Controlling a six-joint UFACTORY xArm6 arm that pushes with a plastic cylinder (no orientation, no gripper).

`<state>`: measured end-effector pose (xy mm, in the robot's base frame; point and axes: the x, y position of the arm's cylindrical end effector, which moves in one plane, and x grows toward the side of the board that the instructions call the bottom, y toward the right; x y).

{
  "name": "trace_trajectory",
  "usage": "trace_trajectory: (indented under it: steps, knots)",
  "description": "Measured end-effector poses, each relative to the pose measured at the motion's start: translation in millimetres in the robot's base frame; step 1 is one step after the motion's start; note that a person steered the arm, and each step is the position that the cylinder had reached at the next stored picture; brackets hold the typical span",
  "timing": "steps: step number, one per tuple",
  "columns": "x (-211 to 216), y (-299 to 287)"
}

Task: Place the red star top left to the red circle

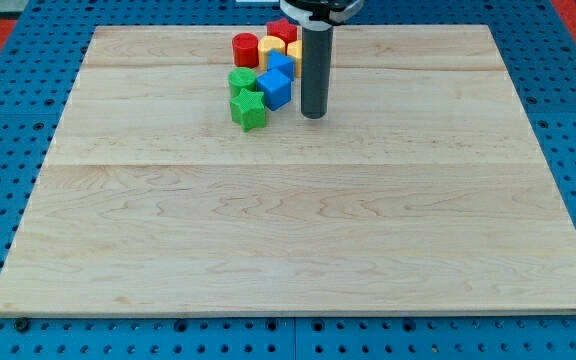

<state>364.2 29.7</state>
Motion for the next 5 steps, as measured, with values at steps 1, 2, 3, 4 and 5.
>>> trace_trajectory:
  steps: [1,2,3,4,5]
  knots:
    - [0.0,0.0]
    - [4.5,5.2]
    - [-21.4,43.8]
    - [-96.6,77.7]
    - [-151.6,39.2]
